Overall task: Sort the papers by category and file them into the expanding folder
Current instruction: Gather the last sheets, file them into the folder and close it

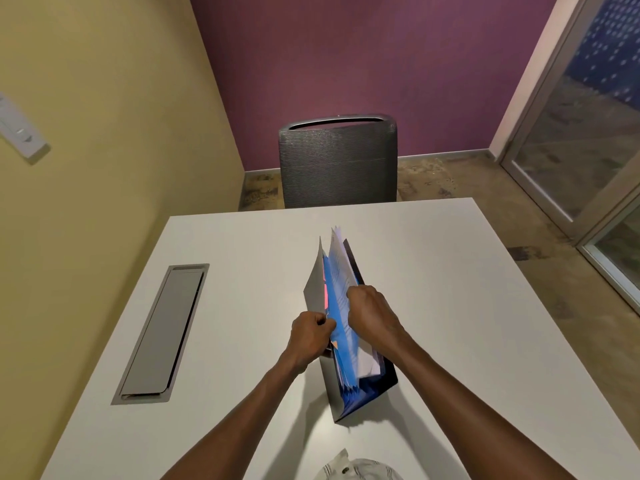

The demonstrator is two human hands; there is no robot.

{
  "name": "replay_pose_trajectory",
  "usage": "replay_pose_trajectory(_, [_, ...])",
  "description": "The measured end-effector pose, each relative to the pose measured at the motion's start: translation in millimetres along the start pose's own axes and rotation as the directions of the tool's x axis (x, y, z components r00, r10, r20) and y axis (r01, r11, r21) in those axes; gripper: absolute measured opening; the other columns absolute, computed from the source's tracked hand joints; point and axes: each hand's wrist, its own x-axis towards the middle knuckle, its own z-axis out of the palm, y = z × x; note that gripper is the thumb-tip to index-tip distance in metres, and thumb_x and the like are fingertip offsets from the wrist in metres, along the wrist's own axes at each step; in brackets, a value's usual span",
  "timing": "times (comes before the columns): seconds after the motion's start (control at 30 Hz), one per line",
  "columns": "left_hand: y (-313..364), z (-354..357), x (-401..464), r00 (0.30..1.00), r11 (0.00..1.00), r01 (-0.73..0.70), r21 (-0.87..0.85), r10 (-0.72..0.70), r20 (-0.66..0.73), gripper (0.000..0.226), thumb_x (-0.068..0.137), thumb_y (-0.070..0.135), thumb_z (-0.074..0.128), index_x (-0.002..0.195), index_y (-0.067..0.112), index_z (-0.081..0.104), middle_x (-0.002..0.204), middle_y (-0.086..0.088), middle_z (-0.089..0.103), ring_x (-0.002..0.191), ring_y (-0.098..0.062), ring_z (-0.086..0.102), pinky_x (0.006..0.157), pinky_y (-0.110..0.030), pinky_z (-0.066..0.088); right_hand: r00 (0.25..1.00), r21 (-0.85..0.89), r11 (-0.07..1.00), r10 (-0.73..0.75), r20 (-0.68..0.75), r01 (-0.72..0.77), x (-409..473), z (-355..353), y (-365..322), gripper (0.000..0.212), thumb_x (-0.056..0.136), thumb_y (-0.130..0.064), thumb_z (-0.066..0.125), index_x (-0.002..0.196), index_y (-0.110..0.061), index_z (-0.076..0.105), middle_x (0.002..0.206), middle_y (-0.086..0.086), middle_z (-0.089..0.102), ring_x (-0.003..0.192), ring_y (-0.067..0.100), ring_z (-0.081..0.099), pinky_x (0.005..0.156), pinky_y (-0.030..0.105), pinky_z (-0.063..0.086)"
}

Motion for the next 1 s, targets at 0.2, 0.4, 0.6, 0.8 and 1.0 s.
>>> replay_pose_trajectory(0.2, [-3,-5,-2,1.0,1.0,-0.001,0.009,0.002,-0.008,0.023,0.096,0.013,0.056,0.075,0.003,0.058,0.074,-0.016,0.058,0.055,-0.017,0.061,0.05,-0.024,0.055,0.983,-0.052,0.998,0.03,0.183,-0.02,18,15,-13,0.03,0.094,-0.005,0.057,0.07,-0.012,0.04,0.072,0.002,0.041,0.068,0.014,0.048,0.057,0.022,0.041])
replay_pose_trajectory(0.4, [-5,-8,-4,1.0,1.0,0.009,-0.028,-0.009,0.009,0.026,0.096,0.014,0.057,0.072,0.004,0.061,0.075,-0.013,0.064,0.059,-0.02,0.065,0.058,-0.032,0.061,0.944,-0.136,0.987,-0.041,0.327,0.09,19,35,-6,0.031,0.092,-0.001,0.058,0.122,0.002,0.053,0.124,0.018,0.055,0.106,0.028,0.061,0.083,0.03,0.049])
replay_pose_trajectory(0.6, [-7,-7,-6,1.0,0.998,0.012,-0.062,-0.011,0.013,0.027,0.096,0.016,0.057,0.088,-0.007,0.067,0.09,-0.022,0.071,0.076,-0.031,0.072,0.063,-0.036,0.063,0.929,-0.188,0.975,-0.039,0.367,0.115,22,36,-8,0.034,0.09,-0.003,0.061,0.123,0.002,0.053,0.114,0.017,0.057,0.095,0.023,0.058,0.076,0.026,0.045])
replay_pose_trajectory(0.8, [-8,-11,-7,1.0,0.998,0.023,-0.059,-0.023,0.014,0.028,0.096,0.018,0.057,0.089,-0.007,0.068,0.089,-0.023,0.071,0.077,-0.035,0.07,0.061,-0.032,0.061,0.941,-0.081,0.994,-0.042,0.336,0.073,18,34,-7,0.04,0.091,-0.003,0.057,0.128,0.001,0.042,0.097,0.011,0.054,0.072,0.017,0.053,0.057,0.027,0.045])
replay_pose_trajectory(1.0, [-12,-13,-5,0.999,0.997,0.037,-0.065,-0.036,0.016,0.03,0.095,0.018,0.057,0.082,-0.009,0.063,0.086,-0.025,0.068,0.07,-0.03,0.066,0.063,-0.038,0.062,0.995,-0.026,0.995,-0.099,-0.011,0.099,-8,7,-5,0.019,0.091,-0.004,0.051,0.107,-0.013,0.044,0.098,0.007,0.05,0.075,0.02,0.051,0.057,0.027,0.039])
